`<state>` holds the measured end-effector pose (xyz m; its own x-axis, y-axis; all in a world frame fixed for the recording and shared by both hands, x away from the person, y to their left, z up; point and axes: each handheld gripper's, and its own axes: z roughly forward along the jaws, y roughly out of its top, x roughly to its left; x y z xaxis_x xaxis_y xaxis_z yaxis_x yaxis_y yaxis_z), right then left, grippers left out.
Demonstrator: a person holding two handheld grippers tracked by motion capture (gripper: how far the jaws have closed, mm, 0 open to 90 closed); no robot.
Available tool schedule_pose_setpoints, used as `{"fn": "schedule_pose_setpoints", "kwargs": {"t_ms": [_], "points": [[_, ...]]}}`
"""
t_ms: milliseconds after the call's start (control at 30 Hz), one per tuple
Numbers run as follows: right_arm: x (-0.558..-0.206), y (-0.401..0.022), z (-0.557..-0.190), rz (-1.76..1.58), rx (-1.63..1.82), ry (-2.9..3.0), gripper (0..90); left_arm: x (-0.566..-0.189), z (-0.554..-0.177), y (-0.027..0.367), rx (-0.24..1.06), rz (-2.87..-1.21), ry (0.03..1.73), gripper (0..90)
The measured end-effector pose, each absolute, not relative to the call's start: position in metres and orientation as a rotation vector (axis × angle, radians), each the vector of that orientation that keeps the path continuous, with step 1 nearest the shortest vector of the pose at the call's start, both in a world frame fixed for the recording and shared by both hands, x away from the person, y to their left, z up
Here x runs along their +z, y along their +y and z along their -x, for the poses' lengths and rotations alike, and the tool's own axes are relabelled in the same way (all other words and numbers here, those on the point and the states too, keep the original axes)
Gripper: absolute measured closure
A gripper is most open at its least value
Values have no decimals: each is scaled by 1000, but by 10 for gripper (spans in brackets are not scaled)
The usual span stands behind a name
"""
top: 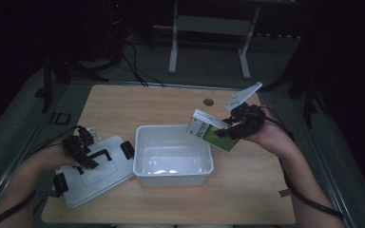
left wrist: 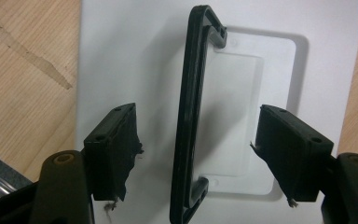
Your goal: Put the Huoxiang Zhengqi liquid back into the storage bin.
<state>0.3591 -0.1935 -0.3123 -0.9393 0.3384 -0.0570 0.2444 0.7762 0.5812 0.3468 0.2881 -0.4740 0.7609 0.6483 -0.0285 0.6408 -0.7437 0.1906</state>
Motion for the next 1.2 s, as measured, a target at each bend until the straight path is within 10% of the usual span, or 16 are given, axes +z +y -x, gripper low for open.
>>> {"fn": "schedule_pose_setpoints", "kwargs": {"t_ms": [1200], "points": [[-354, -117, -349, 38, 833, 2999, 632, -462, -342, 281, 83, -2781, 978, 299]]}}
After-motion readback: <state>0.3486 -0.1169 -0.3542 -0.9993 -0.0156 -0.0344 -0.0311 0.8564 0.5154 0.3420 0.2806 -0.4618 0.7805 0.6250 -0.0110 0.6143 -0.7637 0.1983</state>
